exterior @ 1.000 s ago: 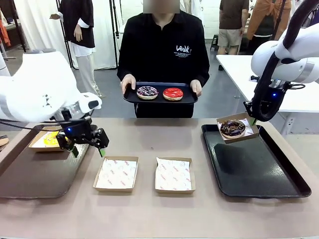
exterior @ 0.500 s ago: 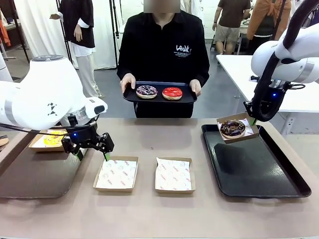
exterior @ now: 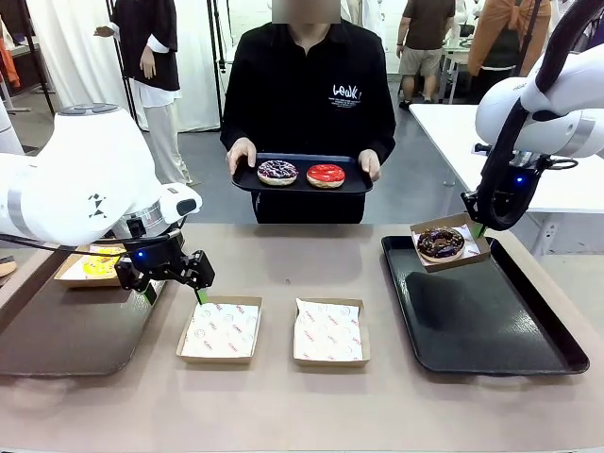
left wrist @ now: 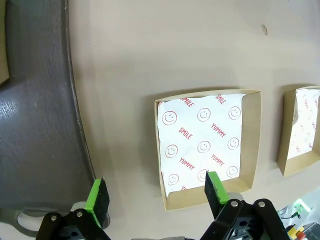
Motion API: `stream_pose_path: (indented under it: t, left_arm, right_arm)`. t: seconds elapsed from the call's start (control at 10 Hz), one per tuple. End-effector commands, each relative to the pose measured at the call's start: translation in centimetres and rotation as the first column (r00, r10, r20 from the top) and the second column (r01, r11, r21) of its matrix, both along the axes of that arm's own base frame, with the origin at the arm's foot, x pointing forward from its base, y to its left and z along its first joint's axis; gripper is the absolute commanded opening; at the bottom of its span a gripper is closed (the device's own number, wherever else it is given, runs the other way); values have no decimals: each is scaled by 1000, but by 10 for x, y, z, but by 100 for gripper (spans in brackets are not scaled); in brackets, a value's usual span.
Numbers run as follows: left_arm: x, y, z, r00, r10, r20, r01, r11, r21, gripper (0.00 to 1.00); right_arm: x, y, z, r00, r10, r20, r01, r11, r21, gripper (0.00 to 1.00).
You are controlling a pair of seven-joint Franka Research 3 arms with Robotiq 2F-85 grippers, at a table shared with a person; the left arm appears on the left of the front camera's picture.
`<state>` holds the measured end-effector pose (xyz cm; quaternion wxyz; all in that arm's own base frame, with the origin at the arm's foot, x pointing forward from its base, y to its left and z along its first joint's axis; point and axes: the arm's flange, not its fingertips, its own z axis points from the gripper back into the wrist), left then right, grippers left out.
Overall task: Individually package the donuts and arrange them on the tray.
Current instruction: Place the picked Paper togo box on the Handle tray while simultaneously picking up another Paper togo box from the table with the other hand.
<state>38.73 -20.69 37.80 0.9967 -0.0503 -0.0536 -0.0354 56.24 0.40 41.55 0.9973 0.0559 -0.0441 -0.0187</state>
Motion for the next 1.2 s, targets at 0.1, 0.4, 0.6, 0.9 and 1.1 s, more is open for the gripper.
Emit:
stream_pose_path:
  t: [0.1, 0.4, 0.6, 0.9, 1.1]
  left_arm:
    - [-4, -2, 4, 998, 11, -70, -14, 999, -44, 100]
    - [-24, -20, 4, 992, 85, -89, -80, 995, 52, 100]
    - [-25, -26, -4, 990, 118, -80, -110, 989, 95, 100]
    - [-14, -29, -21, 981, 180, -69, -171, 978, 122, 100]
    - [-8, -27, -30, 979, 197, -45, -190, 973, 127, 100]
  right_arm:
    - [2, 1, -4, 1000, 12, -24, -12, 1000, -29, 1]
    - [6, -3, -12, 999, -12, -46, 9, 998, -57, 1]
    - [7, -1, -18, 998, -12, -54, 8, 998, -64, 1]
    - [14, -2, -29, 998, -23, -63, 19, 998, -52, 1]
    - [17, -2, -33, 997, -18, -72, 14, 999, -50, 1]
